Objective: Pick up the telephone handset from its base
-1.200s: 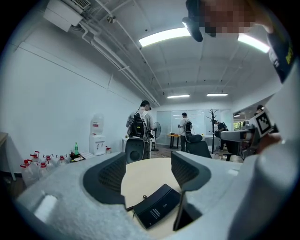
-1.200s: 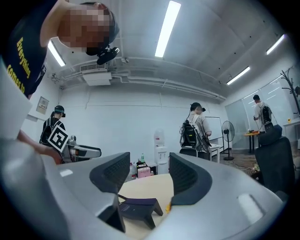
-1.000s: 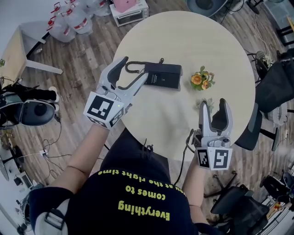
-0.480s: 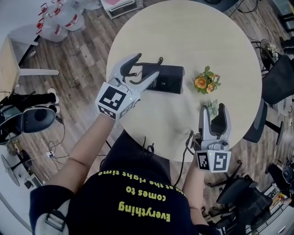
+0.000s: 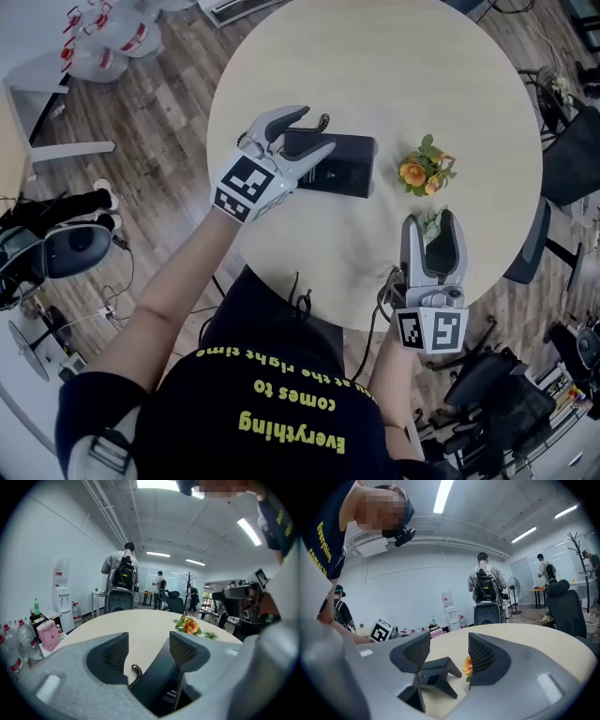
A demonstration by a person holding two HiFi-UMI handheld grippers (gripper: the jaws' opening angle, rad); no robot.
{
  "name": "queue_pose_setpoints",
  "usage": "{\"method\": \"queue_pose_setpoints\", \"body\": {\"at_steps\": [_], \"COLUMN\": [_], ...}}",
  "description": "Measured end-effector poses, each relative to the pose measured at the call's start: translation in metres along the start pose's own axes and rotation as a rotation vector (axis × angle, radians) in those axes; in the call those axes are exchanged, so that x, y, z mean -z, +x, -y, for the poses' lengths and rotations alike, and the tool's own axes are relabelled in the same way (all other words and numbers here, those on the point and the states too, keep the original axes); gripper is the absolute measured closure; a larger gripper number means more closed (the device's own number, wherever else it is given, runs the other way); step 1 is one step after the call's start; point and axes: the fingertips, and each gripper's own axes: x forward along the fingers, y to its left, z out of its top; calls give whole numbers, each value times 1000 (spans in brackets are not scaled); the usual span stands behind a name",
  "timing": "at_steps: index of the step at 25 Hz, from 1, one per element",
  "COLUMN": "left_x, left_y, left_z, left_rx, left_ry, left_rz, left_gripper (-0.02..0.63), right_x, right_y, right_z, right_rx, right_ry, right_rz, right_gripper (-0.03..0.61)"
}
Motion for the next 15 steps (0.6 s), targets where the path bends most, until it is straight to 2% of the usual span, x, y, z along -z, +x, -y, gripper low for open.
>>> {"method": "queue_pose_setpoints", "body": {"at_steps": [5, 11, 15], "left_x": [27, 64, 75], "left_y": [26, 45, 50], "left_z": [0, 17, 21], "left_rx": [101, 381, 481], "left_ry": [10, 4, 37], "left_rz": [-90, -253, -339], "left_gripper": [341, 344, 364], "right_x": [9, 15, 16], "right_y": [5, 7, 8], "right_z": [4, 10, 11], "right_rx": [3, 21, 24], "right_ry": [9, 26, 23], "right_rz": [-30, -38, -43], "right_gripper": [319, 324, 325]}}
